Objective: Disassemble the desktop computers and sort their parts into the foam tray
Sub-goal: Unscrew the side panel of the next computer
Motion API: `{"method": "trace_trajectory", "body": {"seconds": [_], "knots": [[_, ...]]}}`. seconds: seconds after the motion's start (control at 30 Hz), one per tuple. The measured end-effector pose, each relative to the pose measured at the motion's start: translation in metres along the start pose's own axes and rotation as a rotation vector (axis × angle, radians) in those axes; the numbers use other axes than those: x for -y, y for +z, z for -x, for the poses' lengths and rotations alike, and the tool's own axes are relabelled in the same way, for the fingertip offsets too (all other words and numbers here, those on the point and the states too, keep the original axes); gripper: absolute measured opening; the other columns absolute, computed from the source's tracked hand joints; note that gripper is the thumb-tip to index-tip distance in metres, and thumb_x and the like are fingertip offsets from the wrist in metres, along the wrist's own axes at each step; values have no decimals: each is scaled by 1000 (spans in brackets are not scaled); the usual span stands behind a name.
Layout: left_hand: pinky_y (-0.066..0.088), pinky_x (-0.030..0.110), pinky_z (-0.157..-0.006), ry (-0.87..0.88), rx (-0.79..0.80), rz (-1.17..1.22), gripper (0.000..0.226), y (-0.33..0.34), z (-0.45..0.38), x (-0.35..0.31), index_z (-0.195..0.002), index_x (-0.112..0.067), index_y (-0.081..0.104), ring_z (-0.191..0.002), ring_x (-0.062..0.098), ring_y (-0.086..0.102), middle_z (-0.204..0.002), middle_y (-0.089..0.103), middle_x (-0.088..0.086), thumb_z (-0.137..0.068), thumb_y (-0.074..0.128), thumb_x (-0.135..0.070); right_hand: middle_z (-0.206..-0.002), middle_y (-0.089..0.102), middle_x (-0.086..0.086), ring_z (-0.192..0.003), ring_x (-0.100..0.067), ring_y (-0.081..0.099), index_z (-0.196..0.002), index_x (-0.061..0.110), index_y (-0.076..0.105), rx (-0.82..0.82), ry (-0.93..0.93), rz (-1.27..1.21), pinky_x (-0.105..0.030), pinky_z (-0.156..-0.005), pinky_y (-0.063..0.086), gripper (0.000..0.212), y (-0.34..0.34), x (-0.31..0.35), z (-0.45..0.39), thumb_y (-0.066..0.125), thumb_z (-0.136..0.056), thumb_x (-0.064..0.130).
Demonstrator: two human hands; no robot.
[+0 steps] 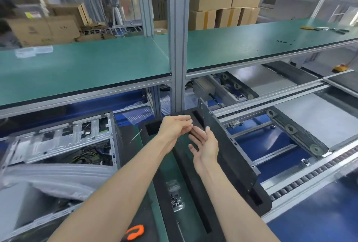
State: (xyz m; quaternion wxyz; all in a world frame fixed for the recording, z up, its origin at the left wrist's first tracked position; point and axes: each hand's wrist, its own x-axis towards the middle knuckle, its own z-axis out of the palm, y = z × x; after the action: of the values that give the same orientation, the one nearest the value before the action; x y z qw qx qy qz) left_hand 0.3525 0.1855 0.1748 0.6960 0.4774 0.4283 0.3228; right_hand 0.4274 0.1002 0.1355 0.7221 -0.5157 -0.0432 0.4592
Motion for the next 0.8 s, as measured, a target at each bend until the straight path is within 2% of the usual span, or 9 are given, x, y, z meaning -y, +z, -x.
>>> {"method": "trace_trajectory", "body": {"seconds": [0.17,0.33,0.4,0.47,0.5,0.57,0.67,0.73,0.8], "knots": [[60,26,-84,69,-117,-95,22,-89,30,-23,-111,0,72,-97,25,73,-102,76,15,-89,67,4,-101,78,0,-91,-18,71,-101,12,76,186,24,147,-32,-74,50,28,57,-31,23,54,-101,29],[60,28,-84,47,-291,-270,22,-189,65,-26,-109,-1,74,-92,24,74,-100,77,14,-86,74,-2,-89,77,-1,-81,-17,72,-88,16,78,463,56,316,-27,-65,54,18,119,-76,58,61,-94,18],[59,30,-87,29,-349,-444,17,-229,81,-20,-101,-11,78,-92,20,73,-97,78,7,-86,73,-4,-91,76,-2,-87,-20,72,-89,17,76,567,48,457,-30,-72,58,15,137,-99,69,62,-94,17],[55,29,-92,17,-362,-746,32,-266,95,-12,-101,-19,77,-99,13,71,-101,77,-2,-83,66,3,-103,75,-2,-98,-23,69,-96,19,76,656,-23,709,-37,-88,57,15,149,-122,76,63,-92,15],[53,29,-94,3,-326,-909,44,-282,100,-8,-109,-22,75,-108,12,68,-109,75,-3,-79,60,8,-113,72,-2,-105,-20,66,-105,18,75,704,-71,861,-33,-91,52,19,153,-132,79,62,-92,14],[47,35,-102,-68,-199,-1237,68,-310,109,5,-130,-31,62,-129,17,53,-134,63,-4,-74,51,6,-135,62,-5,-119,-18,58,-129,14,65,793,-151,1165,-22,-90,41,38,158,-148,85,57,-93,8],[19,46,-120,-172,2,-1663,95,-345,113,26,-154,-46,17,-149,23,21,-162,25,-9,-78,55,-4,-150,43,-12,-132,-27,47,-147,9,44,889,-231,1434,-30,-97,42,58,163,-167,93,58,-90,8],[7,49,-124,-135,15,-1787,104,-359,109,37,-155,-49,0,-153,21,8,-166,11,-11,-83,62,-8,-152,35,-12,-136,-29,38,-150,6,35,935,-373,1631,-34,-107,36,68,165,-178,96,65,-91,22],[5,49,-125,-55,-31,-1860,104,-368,102,43,-156,-47,-1,-153,21,11,-165,16,-9,-86,70,-18,-152,32,-14,-139,-32,31,-152,7,28,927,-499,1776,-39,-114,29,79,168,-187,96,66,-90,37]]}}
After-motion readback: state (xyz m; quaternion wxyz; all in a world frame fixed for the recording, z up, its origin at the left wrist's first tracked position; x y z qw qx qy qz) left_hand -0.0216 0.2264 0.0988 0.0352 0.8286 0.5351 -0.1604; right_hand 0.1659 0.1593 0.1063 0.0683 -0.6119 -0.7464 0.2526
